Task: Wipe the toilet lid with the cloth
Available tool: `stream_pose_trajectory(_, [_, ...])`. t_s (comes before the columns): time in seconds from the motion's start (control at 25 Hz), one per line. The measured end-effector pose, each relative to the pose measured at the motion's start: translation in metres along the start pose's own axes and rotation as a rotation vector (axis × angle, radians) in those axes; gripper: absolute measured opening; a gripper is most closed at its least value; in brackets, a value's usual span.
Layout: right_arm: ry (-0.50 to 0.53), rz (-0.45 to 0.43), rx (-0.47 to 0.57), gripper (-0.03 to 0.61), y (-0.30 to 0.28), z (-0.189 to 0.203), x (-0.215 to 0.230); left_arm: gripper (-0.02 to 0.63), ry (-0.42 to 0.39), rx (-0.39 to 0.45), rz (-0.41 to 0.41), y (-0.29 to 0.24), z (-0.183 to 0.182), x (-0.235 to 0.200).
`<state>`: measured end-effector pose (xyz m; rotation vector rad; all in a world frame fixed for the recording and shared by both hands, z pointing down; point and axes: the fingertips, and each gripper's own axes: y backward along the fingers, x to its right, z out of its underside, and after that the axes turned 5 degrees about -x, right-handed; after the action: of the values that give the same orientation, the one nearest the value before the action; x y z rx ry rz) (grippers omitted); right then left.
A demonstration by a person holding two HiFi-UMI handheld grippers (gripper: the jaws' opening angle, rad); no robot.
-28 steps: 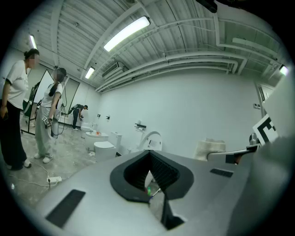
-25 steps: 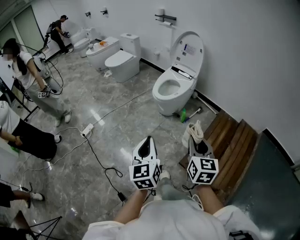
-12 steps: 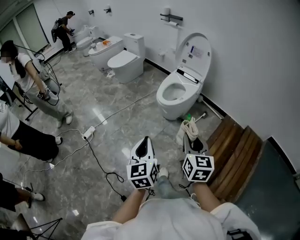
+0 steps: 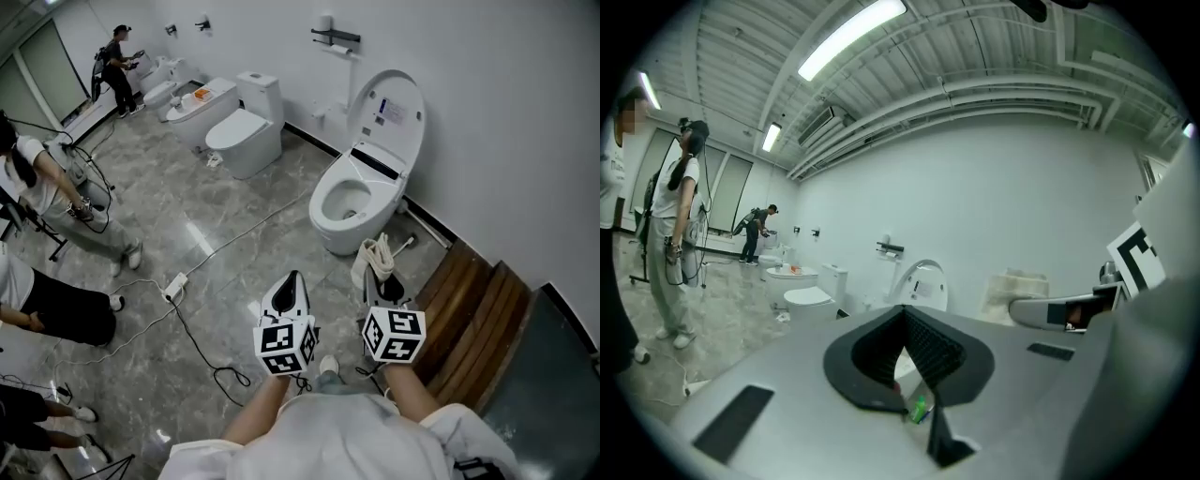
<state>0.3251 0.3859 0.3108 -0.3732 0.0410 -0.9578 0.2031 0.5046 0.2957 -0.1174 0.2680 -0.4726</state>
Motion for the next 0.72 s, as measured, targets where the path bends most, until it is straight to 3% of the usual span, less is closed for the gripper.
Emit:
stream_pose_trajectory(0.28, [-0.018, 0.046, 0.015, 0.087, -0.058, -0.027, 0.038, 0.011, -0.024, 0.002, 0.041, -0.08, -0.02, 0.001])
stream_pose_trajectory(0.72, [-0.029, 0.141, -0.019, 0.087, -0.114, -0.036, 0.085, 0.011, -0.018, -0.035, 0.125, -0.177, -0.026, 0.011])
